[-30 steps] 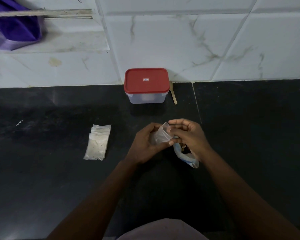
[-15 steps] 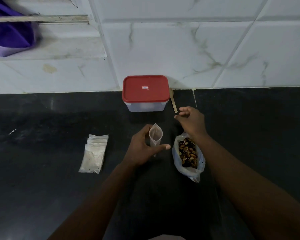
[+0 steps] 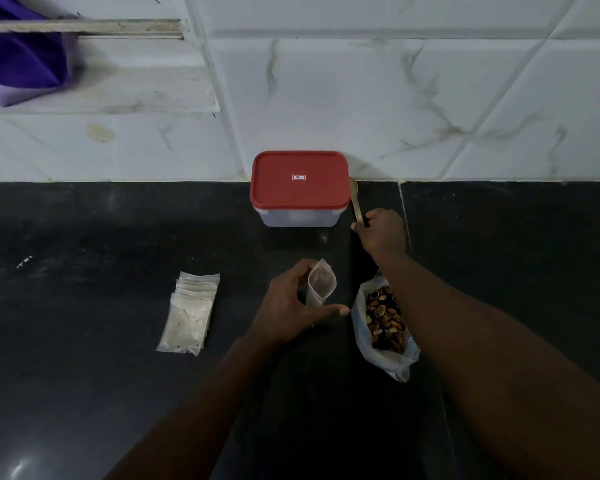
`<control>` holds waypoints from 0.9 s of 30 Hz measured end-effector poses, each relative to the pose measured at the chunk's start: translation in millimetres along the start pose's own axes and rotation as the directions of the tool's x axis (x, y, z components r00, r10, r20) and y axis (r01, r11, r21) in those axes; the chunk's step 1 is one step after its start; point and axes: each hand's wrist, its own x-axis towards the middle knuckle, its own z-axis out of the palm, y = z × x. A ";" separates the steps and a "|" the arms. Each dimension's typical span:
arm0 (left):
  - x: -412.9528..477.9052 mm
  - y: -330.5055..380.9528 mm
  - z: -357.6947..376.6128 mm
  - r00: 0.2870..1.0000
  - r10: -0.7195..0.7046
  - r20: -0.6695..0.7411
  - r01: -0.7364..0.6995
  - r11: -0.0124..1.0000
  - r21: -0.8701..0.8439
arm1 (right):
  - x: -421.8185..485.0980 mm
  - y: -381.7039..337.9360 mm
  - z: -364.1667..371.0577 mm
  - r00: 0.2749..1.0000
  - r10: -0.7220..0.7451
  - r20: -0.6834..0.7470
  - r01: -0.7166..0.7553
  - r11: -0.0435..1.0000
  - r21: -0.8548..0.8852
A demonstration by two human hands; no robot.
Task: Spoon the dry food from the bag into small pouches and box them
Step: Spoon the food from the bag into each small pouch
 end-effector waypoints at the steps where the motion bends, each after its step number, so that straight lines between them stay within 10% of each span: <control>1: -0.1 0.0 -0.6 1.000 0.008 -0.003 -0.008 1.000 0.003 | 0.1 0.0 0.6 1.000 -0.001 -0.002 0.001 1.000 0.001; 13: -5.1 1.8 2.9 0.998 0.055 0.001 -0.055 0.998 0.037 | -34.0 -8.6 -47.7 0.949 0.315 -0.012 -0.268 0.827 0.494; 27: -33.9 4.7 29.6 0.998 0.042 0.044 -0.044 0.997 0.066 | -185.2 48.3 -107.2 0.965 0.085 -0.249 0.084 0.797 0.598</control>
